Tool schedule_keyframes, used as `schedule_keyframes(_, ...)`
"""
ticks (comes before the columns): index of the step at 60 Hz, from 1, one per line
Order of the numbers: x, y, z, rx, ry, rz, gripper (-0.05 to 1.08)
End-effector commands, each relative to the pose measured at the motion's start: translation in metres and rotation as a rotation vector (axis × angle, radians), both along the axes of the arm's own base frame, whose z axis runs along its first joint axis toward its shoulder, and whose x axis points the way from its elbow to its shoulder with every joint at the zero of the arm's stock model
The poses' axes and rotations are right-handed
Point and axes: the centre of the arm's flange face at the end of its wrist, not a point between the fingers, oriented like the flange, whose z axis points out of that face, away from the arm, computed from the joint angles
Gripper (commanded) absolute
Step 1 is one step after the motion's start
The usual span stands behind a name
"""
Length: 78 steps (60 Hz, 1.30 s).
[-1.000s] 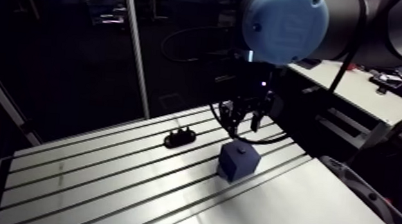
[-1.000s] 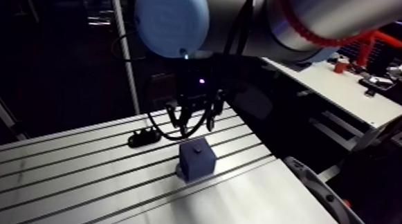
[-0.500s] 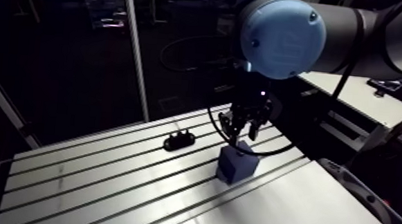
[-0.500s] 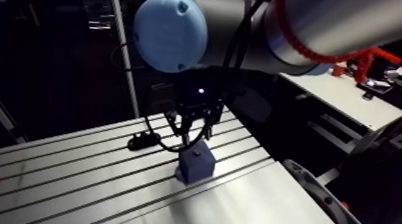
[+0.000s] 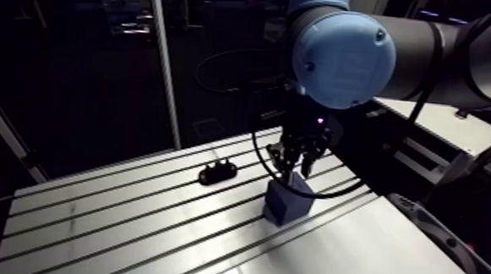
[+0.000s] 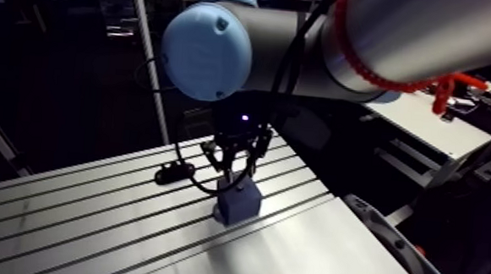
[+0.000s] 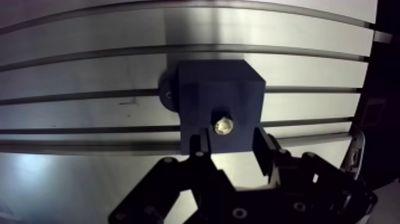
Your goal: Pick up the M10 bolt and insert it into the hex recess until seated.
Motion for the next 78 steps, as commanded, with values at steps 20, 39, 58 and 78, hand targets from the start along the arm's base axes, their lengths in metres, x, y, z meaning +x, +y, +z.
schedule_keyframes(20, -0.002, 0.003, -0.005, -0.039, 0.014, 0.008, 0.51)
schedule_keyframes(39, -0.001, 0.005, -0.008, -0.038, 0.007, 0.007, 0.52)
schedule_keyframes(58, -0.001, 0.005, -0.009, -0.036, 0.007, 0.006, 0.54)
schedule_keyframes(78, 0.001, 0.004, -0.013, -0.042, -0.001, 0.004, 0.54)
